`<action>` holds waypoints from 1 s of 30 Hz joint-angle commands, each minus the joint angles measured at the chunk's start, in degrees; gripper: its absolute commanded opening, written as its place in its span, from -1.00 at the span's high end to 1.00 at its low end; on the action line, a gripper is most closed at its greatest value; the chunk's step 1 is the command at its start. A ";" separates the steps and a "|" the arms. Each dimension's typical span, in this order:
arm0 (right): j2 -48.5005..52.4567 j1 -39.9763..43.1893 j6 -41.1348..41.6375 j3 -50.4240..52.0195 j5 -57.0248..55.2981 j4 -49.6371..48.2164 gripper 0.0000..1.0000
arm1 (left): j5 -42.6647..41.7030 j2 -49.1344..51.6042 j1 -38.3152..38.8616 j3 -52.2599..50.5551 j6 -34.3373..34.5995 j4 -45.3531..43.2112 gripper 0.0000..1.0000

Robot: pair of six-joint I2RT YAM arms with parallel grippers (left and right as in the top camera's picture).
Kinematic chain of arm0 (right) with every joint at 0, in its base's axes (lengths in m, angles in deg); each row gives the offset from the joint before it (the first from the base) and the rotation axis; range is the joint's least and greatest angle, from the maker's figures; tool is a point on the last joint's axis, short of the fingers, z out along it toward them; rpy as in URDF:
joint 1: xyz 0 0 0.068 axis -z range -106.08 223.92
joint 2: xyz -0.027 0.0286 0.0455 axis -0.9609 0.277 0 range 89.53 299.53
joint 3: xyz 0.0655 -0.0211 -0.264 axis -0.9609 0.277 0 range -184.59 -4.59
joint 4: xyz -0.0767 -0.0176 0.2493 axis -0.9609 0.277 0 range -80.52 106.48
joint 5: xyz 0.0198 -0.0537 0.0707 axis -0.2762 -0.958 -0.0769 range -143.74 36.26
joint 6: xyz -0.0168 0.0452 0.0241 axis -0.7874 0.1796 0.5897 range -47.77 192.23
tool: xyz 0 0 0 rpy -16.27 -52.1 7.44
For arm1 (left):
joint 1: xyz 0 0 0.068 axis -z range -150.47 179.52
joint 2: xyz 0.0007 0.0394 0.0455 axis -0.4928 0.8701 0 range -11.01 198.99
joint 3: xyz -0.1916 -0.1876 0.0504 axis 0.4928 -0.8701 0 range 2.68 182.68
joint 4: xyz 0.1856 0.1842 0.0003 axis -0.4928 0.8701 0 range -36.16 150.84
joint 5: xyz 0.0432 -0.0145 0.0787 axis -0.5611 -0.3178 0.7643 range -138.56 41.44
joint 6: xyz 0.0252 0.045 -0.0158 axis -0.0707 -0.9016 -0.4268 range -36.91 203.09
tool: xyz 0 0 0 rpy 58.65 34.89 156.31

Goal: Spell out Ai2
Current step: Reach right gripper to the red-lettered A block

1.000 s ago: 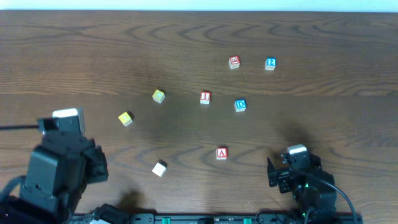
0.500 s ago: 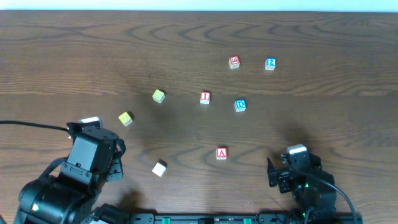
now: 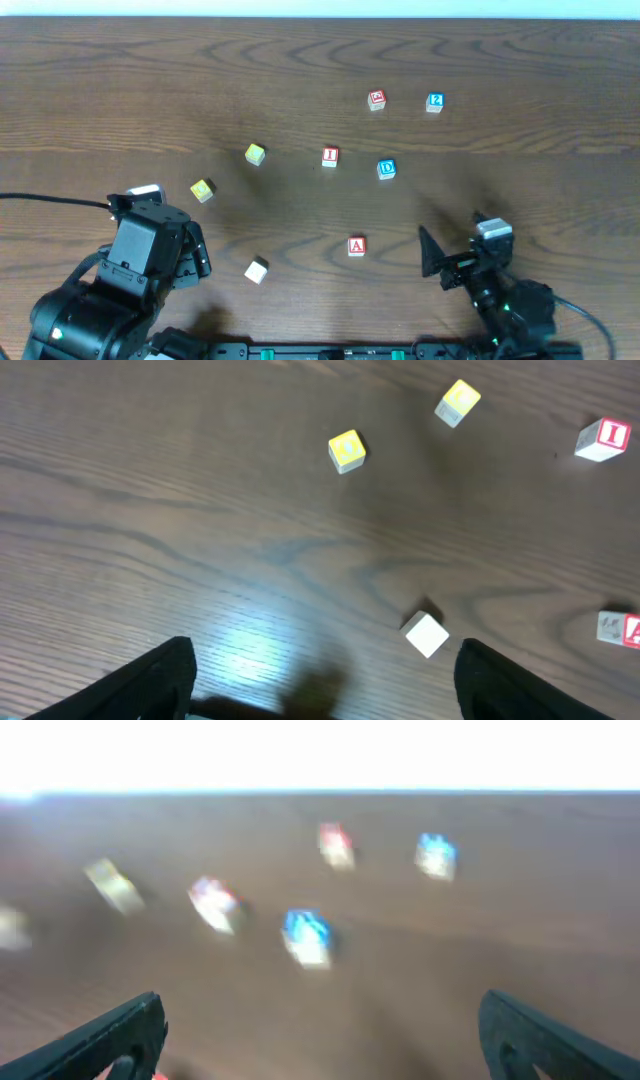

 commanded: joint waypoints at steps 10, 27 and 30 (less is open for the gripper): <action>-0.26 -0.44 24.00 -0.04 12.04 -2.03 -0.98 | 0.20 -0.04 -0.17 -0.11 0.22 0.46 -0.95; 15.23 -3.48 22.77 -5.09 15.52 -4.42 -0.99 | 0.17 -0.04 -0.17 -0.11 0.24 0.48 -0.91; 25.44 -4.90 19.12 -9.77 15.52 -4.33 -0.99 | 0.15 -0.04 -0.17 -0.11 0.24 0.50 -0.91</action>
